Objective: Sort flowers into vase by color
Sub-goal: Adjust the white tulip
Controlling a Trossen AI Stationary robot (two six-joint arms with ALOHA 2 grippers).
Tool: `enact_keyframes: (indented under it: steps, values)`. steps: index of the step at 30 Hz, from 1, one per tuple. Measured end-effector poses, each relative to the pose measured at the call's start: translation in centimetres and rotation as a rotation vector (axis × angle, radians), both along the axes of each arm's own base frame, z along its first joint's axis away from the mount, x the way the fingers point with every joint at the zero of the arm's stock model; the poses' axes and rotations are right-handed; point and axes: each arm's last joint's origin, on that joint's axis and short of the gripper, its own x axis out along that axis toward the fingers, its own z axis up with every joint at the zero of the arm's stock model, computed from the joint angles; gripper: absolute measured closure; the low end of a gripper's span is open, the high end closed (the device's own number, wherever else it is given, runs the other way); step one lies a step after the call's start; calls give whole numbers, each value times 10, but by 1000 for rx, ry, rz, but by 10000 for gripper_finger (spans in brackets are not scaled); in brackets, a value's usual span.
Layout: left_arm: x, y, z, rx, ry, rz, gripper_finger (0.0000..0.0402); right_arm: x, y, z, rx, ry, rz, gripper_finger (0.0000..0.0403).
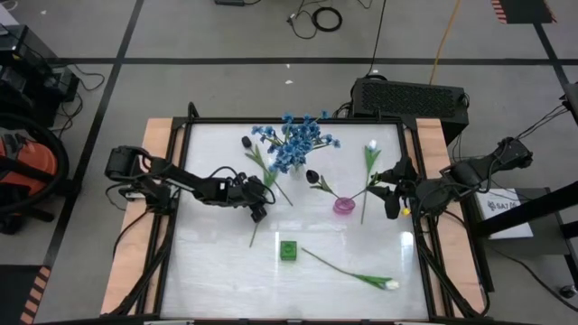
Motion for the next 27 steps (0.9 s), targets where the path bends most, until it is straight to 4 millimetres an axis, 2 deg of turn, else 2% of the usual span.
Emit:
enact_keyframes:
  steps: [6, 8, 16, 21, 25, 27]
  values:
    - [-6, 4, 0, 45, 68, 31, 379, 1, 1, 1, 7, -16, 4, 206]
    - [-8, 5, 2, 52, 79, 41, 393, 1, 1, 2, 9, -19, 5, 206]
    - [-25, -2, 26, 16, 111, -50, 390, 1, 1, 2, 5, -17, 7, 206]
    - [-42, -16, 39, -70, 163, -147, 390, 1, 1, 2, 7, -15, 10, 206]
    - [-46, -31, 41, -179, 170, -221, 389, 1, 1, 2, 12, -16, 13, 206]
    - [-46, -37, 42, -177, 163, -241, 389, 1, 1, 2, 13, -15, 13, 206]
